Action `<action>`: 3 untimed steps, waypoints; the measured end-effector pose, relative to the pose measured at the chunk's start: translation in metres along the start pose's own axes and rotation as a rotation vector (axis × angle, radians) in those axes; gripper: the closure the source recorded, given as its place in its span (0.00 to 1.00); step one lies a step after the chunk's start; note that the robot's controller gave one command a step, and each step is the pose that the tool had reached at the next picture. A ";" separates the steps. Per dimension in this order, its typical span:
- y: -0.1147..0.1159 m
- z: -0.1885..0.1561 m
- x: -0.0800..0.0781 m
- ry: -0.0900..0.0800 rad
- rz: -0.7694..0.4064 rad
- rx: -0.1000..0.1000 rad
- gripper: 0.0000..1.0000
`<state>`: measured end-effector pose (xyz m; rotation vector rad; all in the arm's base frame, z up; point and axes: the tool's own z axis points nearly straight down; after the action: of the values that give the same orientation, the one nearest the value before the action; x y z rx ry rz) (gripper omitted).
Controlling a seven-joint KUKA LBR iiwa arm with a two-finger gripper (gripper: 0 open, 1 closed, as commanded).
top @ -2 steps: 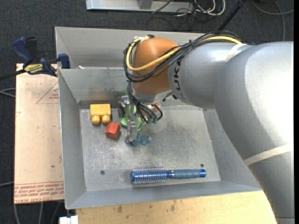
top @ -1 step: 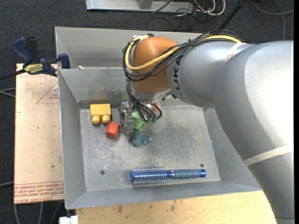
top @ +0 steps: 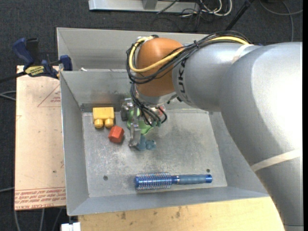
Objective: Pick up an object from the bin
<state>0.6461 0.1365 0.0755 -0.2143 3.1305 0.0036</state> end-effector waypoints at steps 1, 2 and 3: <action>-0.085 0.004 0.027 0.003 -0.271 0.003 0.00; 0.026 -0.082 0.029 -0.006 -0.514 -0.002 0.00; 0.048 0.002 -0.014 0.003 -0.800 -0.003 0.00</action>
Offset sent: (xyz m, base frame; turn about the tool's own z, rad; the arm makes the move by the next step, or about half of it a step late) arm -0.0161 -0.0862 -0.0043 -0.2767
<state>0.6538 0.1865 0.0732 -1.4175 2.8018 0.0046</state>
